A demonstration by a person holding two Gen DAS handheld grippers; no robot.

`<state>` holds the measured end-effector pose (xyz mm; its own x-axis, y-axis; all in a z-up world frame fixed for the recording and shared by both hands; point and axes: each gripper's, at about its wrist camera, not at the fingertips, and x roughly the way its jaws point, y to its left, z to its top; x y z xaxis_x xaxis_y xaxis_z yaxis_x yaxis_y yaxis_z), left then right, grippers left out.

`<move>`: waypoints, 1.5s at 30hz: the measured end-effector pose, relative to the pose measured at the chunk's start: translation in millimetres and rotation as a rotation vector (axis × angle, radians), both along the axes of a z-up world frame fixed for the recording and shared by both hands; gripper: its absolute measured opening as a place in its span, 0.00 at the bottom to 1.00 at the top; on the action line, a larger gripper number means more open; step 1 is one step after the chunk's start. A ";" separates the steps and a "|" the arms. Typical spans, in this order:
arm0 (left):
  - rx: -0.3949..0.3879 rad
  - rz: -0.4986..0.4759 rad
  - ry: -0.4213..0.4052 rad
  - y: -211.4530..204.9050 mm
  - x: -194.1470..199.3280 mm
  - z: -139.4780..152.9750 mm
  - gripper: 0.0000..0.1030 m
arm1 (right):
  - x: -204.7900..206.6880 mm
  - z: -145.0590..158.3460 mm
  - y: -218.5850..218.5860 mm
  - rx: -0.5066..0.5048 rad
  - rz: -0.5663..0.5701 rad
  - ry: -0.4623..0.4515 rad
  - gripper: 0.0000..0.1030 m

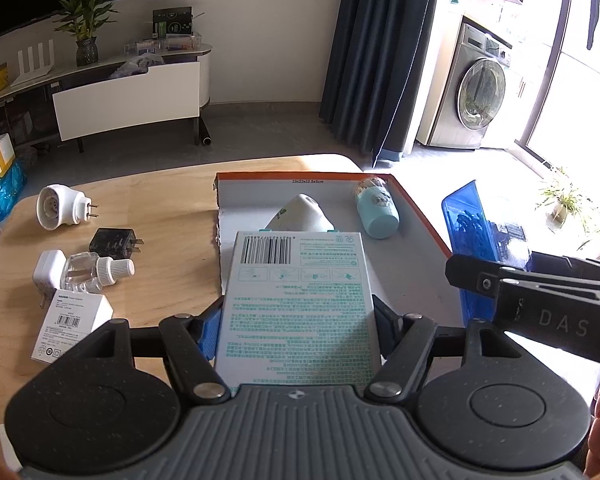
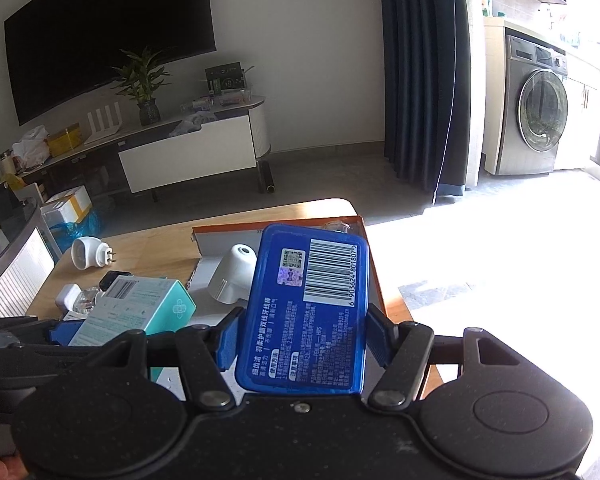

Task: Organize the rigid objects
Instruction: 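Carry the teal box with left tool while right tool carries the blue case to the box, then open right tool to release the blue case in the box while left tool lowers the teal box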

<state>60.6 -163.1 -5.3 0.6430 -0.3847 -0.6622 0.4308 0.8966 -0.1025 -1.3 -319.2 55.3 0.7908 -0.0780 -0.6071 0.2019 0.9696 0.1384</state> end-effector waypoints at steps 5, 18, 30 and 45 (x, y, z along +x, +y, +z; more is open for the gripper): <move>0.009 -0.008 0.010 -7.3 2.5 -3.6 0.69 | 5.8 -3.4 -6.8 0.001 -0.001 0.009 0.73; 0.017 -0.024 0.030 -19.8 11.9 -9.4 0.69 | 17.3 -9.2 -18.3 -0.014 -0.005 0.029 0.73; 0.022 -0.036 0.049 -28.9 19.3 -15.2 0.70 | 30.3 -15.3 -23.0 -0.013 0.001 0.052 0.73; 0.030 -0.053 0.081 -38.8 25.0 -24.3 0.70 | 41.5 -20.8 -31.6 -0.023 0.006 0.046 0.76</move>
